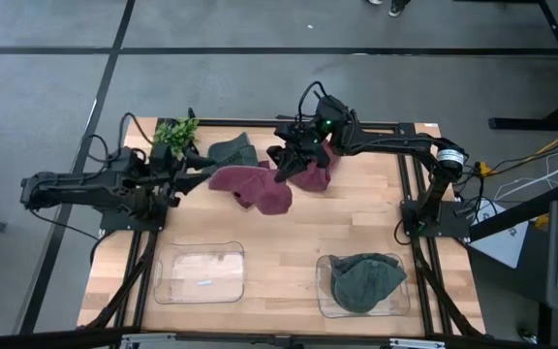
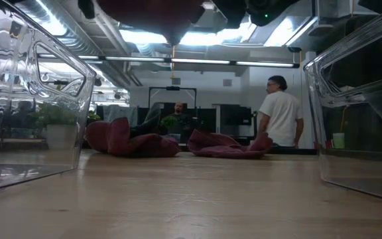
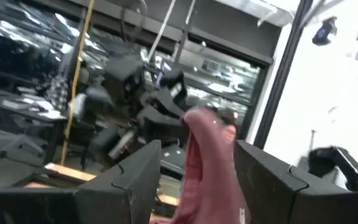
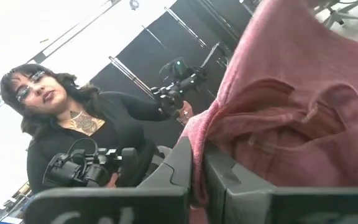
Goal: Pick & Place hat
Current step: Put the bottom red cap into the left transparent bin
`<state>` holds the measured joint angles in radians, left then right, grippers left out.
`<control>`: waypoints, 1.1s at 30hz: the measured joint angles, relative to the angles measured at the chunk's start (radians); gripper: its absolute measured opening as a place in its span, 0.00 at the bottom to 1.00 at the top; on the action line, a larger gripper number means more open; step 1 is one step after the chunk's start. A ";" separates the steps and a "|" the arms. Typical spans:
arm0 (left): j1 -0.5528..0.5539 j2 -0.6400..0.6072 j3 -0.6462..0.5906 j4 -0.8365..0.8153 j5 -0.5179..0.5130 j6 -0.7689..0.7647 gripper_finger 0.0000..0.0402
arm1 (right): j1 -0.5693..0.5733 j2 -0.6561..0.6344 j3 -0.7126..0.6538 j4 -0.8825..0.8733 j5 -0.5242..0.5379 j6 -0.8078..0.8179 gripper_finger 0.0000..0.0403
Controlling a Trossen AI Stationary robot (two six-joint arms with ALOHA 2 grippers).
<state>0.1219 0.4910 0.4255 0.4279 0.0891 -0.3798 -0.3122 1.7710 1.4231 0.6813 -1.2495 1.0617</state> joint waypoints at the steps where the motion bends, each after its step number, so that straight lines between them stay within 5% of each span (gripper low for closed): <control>1: 0.010 -0.022 0.000 -0.025 -0.007 -0.001 0.49 | 0.000 0.000 0.000 0.003 0.000 0.000 0.03; 7: 0.063 -0.123 0.000 -0.206 -0.027 -0.091 0.49 | 0.001 0.000 0.000 0.009 0.000 -0.016 0.04; 13: 0.070 -0.094 -0.001 -0.297 0.001 -0.151 0.49 | 0.001 0.000 0.000 0.009 0.018 -0.026 0.04; 33: 0.069 0.274 -0.002 -0.019 0.096 -0.096 0.49 | 0.001 0.000 0.000 0.009 0.034 -0.075 0.04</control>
<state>0.1906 0.7650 0.4240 0.4089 0.1854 -0.4759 -0.3115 1.7710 1.4231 0.6899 -1.2156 0.9871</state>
